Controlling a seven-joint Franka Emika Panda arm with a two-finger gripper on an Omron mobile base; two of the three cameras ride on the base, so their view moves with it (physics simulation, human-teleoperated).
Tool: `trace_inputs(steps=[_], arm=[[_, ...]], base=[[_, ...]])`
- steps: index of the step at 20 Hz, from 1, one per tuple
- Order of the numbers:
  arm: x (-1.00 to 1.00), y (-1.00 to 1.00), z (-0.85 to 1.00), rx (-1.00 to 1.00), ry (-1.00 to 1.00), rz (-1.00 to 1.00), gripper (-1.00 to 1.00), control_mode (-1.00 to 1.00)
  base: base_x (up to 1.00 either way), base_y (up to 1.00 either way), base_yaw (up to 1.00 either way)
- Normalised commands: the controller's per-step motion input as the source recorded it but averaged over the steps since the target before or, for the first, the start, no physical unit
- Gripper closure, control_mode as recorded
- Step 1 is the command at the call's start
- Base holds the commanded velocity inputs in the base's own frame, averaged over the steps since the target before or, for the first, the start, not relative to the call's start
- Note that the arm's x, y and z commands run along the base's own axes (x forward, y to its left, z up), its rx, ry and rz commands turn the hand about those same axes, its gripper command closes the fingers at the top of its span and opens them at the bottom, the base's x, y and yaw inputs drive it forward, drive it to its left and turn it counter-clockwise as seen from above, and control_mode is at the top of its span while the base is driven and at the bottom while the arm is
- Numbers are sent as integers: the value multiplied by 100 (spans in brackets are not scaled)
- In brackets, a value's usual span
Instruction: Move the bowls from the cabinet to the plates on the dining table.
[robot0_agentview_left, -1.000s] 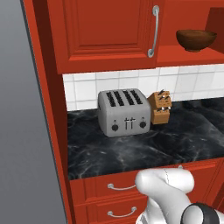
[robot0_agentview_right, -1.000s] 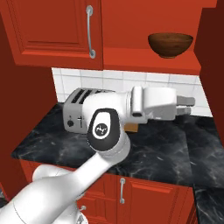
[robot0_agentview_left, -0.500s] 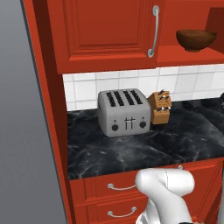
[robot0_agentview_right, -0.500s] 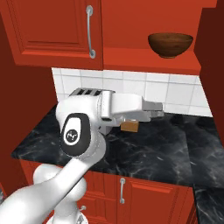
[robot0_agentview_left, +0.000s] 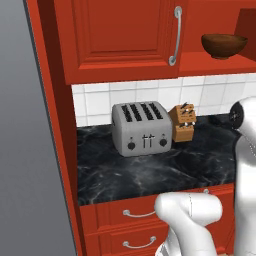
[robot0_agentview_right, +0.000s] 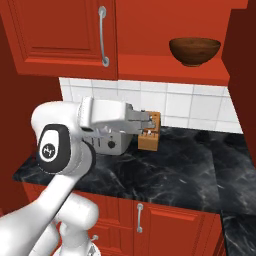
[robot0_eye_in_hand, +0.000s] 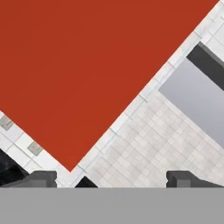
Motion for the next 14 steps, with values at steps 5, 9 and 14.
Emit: trace_inputs(steps=[5, 9, 14], arm=[[0, 57, 13, 11, 0, 6, -100, -100], [-3, 45, 5, 9, -1, 11, -100, -100], [-6, 37, 1, 6, -5, 13, -100, -100]], base=[[0, 0, 0], [0, 0, 0], [0, 0, 0]])
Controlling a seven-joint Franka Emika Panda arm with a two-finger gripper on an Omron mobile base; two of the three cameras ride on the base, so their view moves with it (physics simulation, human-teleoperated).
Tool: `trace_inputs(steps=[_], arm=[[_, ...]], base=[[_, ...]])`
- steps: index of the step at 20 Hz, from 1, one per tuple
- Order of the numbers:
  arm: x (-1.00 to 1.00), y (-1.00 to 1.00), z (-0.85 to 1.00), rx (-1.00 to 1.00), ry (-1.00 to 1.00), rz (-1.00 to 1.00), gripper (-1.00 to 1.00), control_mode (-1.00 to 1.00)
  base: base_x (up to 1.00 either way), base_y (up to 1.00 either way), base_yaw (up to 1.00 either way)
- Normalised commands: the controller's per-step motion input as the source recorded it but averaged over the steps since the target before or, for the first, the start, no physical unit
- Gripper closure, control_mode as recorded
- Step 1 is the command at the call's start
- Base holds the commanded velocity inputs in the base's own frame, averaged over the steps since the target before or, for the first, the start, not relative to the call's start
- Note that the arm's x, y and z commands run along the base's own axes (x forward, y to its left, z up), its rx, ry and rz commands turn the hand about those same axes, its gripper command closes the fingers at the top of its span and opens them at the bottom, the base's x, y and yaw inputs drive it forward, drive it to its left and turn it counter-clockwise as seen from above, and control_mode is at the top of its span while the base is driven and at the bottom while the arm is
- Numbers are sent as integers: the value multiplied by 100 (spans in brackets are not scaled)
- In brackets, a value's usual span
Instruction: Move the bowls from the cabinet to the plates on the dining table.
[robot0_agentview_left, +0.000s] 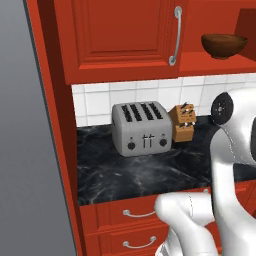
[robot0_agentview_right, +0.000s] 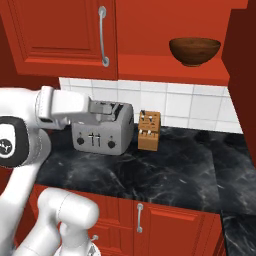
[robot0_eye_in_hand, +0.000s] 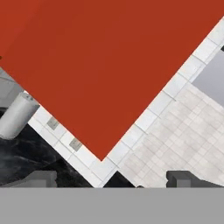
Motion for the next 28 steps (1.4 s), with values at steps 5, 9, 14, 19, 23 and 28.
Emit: trace_inputs(steps=[5, 9, 14, 19, 23, 28], arm=[[0, 29, 0, 0, -9, 18, -100, -100], [1, 24, 2, 0, -6, 22, -100, -100], [14, 13, 11, 9, -2, 24, -100, -100], [33, 11, 16, 17, 0, 25, -100, -100], [39, 26, 12, 16, 0, 24, -100, -100], [40, 24, 0, 14, 0, 20, -100, -100]], base=[[0, 0, 0], [0, 0, 0], [0, 0, 0], [0, 0, 0], [0, 0, 0], [0, 0, 0]])
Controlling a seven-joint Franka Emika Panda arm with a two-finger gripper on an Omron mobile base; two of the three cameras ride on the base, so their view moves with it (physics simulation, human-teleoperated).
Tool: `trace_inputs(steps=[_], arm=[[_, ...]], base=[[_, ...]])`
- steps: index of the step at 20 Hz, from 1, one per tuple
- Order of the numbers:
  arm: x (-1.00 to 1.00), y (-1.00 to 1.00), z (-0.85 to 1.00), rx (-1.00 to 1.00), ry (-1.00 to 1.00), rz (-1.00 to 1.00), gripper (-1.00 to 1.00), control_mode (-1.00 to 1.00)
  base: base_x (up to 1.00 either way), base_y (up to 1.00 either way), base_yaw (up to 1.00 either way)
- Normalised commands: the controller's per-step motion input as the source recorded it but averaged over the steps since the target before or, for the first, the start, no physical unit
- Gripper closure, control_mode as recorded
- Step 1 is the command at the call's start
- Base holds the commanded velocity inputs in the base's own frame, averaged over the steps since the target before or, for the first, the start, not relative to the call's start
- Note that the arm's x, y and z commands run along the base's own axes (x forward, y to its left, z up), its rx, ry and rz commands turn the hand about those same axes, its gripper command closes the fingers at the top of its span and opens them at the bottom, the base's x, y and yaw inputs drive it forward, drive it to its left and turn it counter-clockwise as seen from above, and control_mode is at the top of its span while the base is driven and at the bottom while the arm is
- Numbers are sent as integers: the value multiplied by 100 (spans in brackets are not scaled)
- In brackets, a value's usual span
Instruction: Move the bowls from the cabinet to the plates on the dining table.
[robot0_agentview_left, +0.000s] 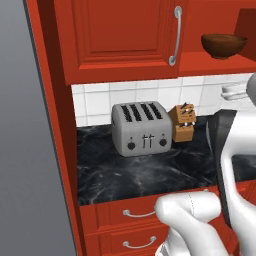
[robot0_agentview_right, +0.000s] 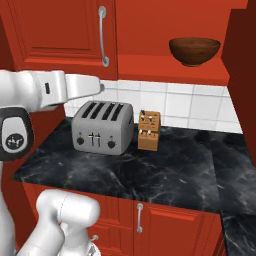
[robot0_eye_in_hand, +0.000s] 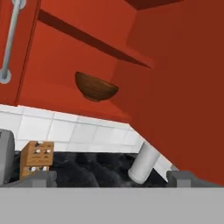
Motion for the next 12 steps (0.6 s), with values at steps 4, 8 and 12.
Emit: trace_inputs(steps=[4, 8, 12], arm=[[40, 14, 0, 18, 0, 17, -100, -100], [48, 7, 0, 20, 0, 18, -100, -100], [39, 5, 8, 19, 0, 17, -100, -100]], base=[[0, 0, 0], [0, 0, 0], [0, 0, 0]])
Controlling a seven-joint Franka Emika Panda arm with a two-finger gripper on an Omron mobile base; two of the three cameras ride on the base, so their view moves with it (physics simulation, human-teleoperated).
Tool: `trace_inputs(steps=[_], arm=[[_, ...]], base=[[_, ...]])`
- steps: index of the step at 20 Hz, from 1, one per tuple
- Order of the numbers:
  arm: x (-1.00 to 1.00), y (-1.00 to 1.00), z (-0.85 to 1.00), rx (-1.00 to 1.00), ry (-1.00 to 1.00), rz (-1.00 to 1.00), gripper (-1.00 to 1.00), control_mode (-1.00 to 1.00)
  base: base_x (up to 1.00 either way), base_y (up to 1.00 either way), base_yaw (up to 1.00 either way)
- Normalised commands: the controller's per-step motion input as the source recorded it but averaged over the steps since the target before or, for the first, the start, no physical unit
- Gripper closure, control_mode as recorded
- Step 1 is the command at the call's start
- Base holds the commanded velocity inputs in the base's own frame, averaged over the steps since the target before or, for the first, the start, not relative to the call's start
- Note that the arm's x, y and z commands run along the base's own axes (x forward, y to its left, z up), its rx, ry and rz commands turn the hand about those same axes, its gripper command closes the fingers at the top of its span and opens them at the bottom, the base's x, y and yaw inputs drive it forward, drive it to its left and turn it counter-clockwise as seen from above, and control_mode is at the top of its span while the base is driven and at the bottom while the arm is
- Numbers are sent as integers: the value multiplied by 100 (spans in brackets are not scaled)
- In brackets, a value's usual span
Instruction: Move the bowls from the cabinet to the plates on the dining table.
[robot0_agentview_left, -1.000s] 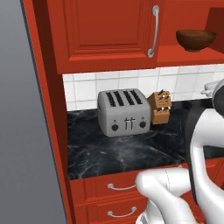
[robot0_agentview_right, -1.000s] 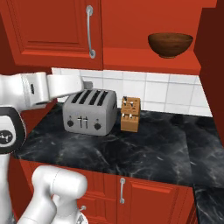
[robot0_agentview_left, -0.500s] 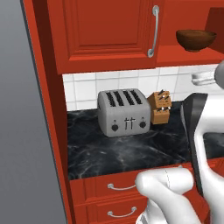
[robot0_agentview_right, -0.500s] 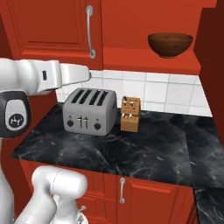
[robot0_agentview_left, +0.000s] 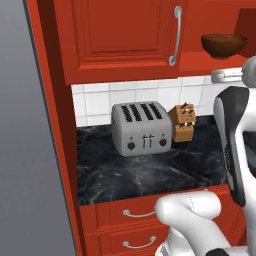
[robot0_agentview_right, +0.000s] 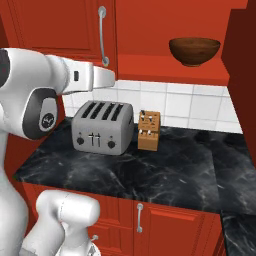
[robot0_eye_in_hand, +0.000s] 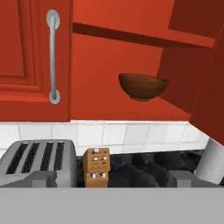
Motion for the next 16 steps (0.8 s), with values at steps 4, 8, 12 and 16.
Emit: trace_inputs(steps=[4, 8, 12, 16], arm=[[19, 13, 28, 13, 0, 11, -100, -100], [17, 16, 30, 12, 0, 9, -100, -100], [5, 23, 17, 10, 0, 10, -100, -100], [2, 21, 1, 6, 0, 9, -100, -100]], base=[[0, 0, 0], [0, 0, 0], [0, 0, 0], [0, 0, 0]])
